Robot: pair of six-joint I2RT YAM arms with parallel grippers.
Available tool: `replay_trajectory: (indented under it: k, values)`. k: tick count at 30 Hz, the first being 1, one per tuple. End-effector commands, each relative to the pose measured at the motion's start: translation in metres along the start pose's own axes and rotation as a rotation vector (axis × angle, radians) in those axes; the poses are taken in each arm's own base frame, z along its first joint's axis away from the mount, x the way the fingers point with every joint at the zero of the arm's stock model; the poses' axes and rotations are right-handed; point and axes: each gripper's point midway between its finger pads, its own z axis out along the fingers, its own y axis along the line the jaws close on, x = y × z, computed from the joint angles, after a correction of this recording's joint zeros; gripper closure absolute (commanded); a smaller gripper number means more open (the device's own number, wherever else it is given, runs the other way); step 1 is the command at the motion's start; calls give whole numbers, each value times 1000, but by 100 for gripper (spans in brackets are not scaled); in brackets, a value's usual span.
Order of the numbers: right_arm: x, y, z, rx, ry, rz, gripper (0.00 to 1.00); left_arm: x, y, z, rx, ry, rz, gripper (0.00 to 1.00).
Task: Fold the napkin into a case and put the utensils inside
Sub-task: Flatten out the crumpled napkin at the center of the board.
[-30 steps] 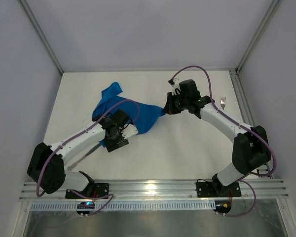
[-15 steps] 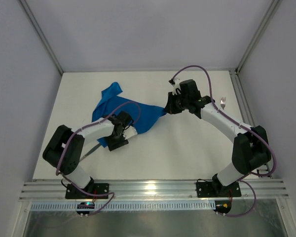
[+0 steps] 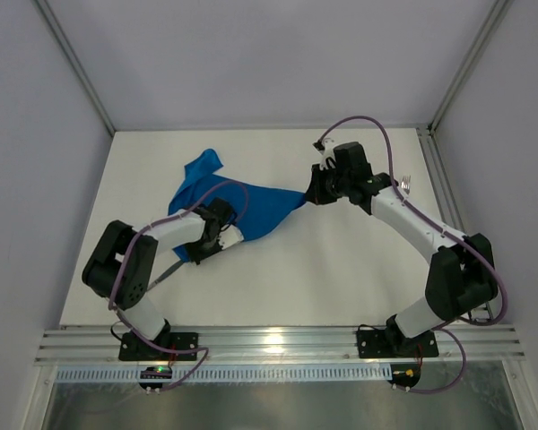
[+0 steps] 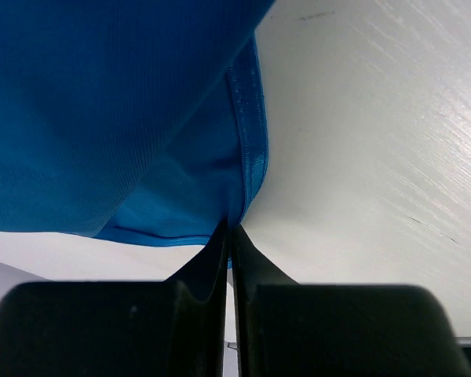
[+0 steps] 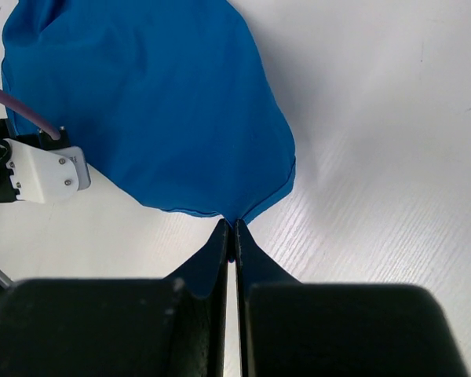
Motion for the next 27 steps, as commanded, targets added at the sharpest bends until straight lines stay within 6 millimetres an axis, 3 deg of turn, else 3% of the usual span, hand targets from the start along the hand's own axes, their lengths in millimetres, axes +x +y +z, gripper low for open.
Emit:
replay_trajectory:
  k: [1, 9, 13, 18, 22, 25, 26, 27]
  values:
    - [-23, -4, -27, 25, -85, -26, 96, -18, -3, 9, 28, -80, -55, 100]
    - [-43, -5, -68, 82, -166, -61, 96, -40, 8, -47, 55, -300, -142, 100]
    - [-53, -2, -87, 104, -203, -75, 96, -42, 20, -80, 38, -396, -200, 100]
    - [-73, 8, -130, 127, -293, -93, 96, -32, 39, -124, -31, -472, -266, 100]
    - [-96, 20, -176, 153, -392, -119, 96, -18, 65, -184, -162, -579, -327, 100]
    - [-108, 33, -210, 147, -453, -139, 96, -1, 72, -223, -241, -641, -361, 100]
    - [-107, 35, -218, 148, -455, -140, 96, 8, 79, -250, -303, -695, -384, 100]
    - [-109, 41, -233, 142, -482, -148, 96, 13, 82, -264, -334, -722, -397, 100]
